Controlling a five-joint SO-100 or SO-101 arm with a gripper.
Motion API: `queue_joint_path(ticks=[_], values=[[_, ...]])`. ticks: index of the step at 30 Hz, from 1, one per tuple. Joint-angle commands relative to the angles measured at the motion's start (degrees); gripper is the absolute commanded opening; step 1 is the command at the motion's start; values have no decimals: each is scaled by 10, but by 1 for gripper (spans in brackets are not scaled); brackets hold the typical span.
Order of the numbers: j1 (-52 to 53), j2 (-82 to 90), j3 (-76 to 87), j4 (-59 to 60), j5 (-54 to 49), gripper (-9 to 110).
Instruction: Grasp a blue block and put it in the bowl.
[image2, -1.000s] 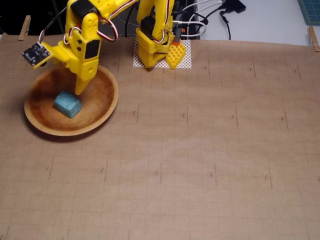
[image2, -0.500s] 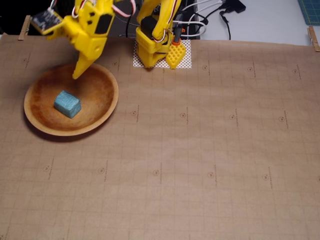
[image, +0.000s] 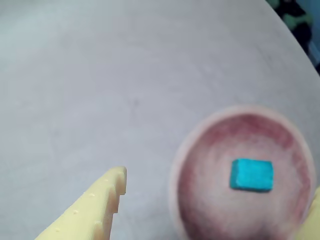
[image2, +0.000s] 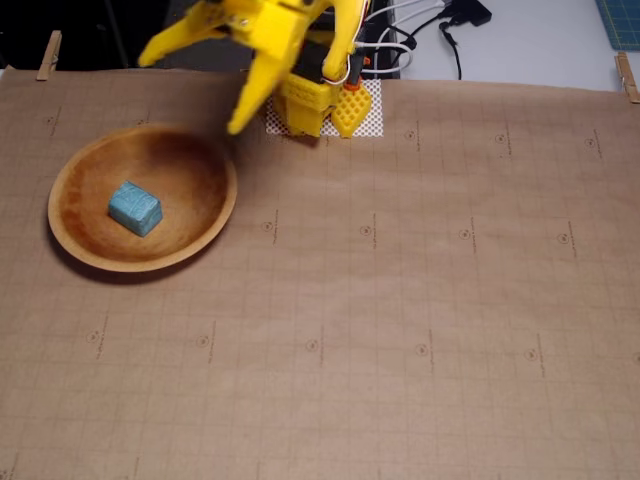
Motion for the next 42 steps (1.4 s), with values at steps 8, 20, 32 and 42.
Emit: queue_joint_path(ticks=[8, 20, 32, 42], values=[[-185, 78, -26, 13, 42, 47], [-189, 155, 94, 6, 42, 19], [-175, 262, 258, -40, 34, 3], [-176, 341, 415, -121, 33, -3]])
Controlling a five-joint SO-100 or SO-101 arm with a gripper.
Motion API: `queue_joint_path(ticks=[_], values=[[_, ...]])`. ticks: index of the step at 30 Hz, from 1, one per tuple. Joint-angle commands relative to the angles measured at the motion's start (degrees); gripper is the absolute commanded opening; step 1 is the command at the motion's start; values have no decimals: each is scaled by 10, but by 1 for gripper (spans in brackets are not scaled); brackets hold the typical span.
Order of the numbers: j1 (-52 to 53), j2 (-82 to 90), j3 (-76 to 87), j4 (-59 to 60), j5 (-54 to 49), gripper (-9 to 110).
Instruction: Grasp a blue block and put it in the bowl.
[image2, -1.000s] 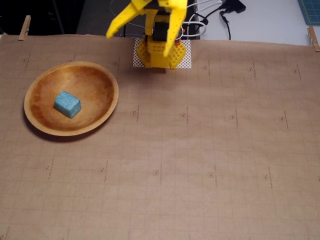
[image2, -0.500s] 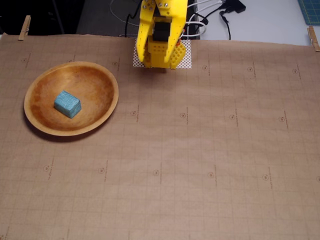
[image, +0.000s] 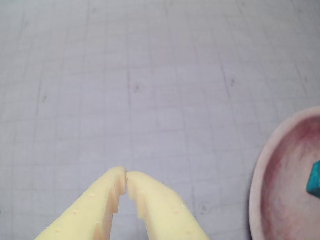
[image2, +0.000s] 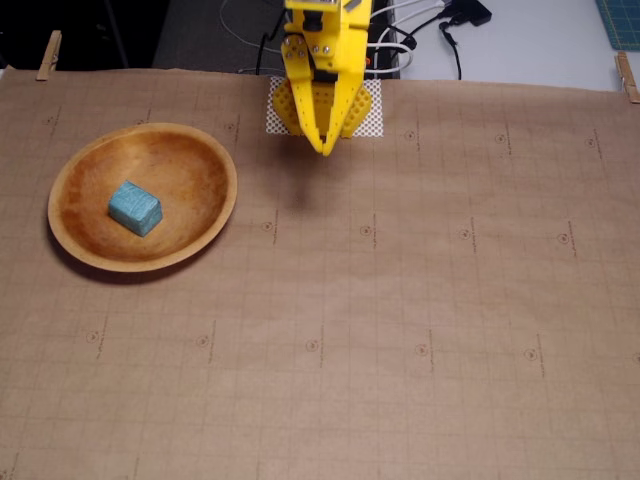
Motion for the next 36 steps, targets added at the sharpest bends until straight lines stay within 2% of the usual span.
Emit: queue_joint_path(ticks=[1, 11, 20, 26, 36], values=[[-4, 10, 24, -44, -6, -3], [-4, 11, 163, -156, -6, -3], [-4, 42, 250, -200, -6, -3], [-4, 186, 345, -193, -6, -3], [2, 197, 345, -76, -5, -2]])
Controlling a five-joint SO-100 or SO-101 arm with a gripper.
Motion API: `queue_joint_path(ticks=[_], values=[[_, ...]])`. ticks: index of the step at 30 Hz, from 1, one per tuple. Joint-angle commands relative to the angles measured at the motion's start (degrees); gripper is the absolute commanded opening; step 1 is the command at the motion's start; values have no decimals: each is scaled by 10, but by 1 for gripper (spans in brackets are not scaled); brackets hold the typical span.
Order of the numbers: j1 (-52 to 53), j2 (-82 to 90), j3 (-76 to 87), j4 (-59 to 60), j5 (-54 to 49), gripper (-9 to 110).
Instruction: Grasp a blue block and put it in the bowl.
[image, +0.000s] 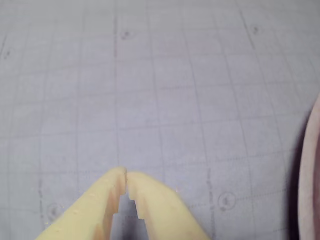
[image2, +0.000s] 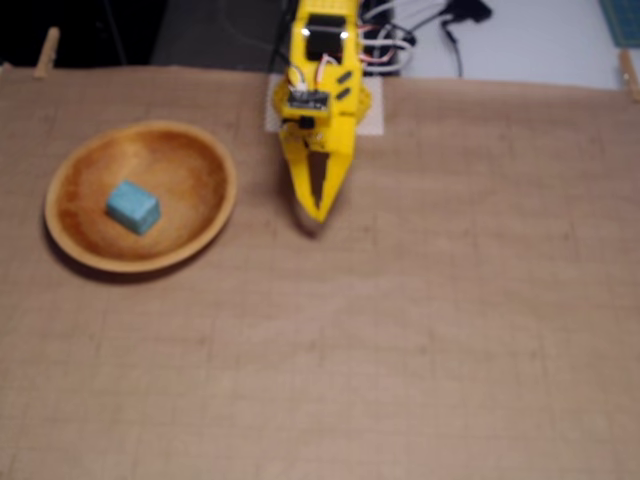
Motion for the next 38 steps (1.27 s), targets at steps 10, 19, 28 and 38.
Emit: queue_joint_path(ticks=[10, 19, 28, 38], values=[[-3, 6, -11, 127, -5, -2], [2, 6, -11, 127, -5, -2], [2, 6, -11, 127, -5, -2], [2, 6, -11, 127, -5, -2]])
